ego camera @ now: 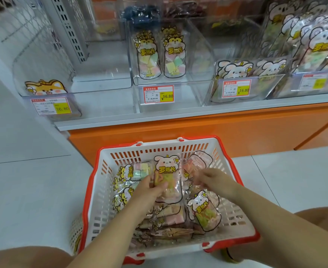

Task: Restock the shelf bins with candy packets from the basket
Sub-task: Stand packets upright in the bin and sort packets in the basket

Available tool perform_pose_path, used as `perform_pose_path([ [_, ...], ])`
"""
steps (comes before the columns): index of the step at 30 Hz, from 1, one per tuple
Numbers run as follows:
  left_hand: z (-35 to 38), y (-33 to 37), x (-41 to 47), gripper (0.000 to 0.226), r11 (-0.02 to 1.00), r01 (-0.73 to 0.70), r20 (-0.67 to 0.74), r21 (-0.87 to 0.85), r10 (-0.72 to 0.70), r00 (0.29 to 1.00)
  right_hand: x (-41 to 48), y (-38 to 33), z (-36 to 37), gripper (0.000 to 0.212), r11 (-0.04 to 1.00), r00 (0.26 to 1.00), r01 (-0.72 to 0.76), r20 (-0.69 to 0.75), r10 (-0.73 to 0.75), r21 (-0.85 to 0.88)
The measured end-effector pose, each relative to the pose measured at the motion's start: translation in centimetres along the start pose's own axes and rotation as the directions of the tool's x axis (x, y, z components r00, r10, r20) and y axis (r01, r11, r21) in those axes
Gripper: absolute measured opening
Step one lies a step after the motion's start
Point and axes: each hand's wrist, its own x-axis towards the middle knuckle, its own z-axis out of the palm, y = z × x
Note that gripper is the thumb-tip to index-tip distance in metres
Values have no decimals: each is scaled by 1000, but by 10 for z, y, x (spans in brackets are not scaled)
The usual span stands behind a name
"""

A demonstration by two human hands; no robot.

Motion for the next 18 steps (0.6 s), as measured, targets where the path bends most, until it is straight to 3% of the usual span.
perform_pose_path([
  [2, -6, -5, 2, 24, 1000, 14, -59, -17, -15, 998, 6, 27, 3, 43, 951, 992, -89, 61, 112, -296],
  [3, -7, -6, 1, 23, 999, 23, -80, -23, -24, 997, 7, 37, 7, 53, 921, 982, -136, 77, 175, -364],
  [7, -12, -13, 4, 22, 999, 39, -114, 8, -38, 993, 16, 64, 25, 70, 900, 970, -213, 30, 243, -379],
  [9, -12, -15, 5, 16, 999, 29, -119, 44, -23, 993, 21, 71, 28, 62, 884, 971, -233, -51, 232, -405],
  [12, -11, -14, 7, 13, 994, 11, -128, 105, 3, 992, 21, 65, 31, 24, 822, 972, -179, 30, 232, -541],
  [15, -10, -10, 9, 15, 992, -3, -137, 124, 20, 990, 20, 52, 27, 22, 809, 972, -63, 148, 183, -584],
  [18, -9, -1, 6, 15, 988, -46, -152, 147, 68, 986, 17, 25, 8, 15, 882, 997, -15, 54, 46, -471],
])
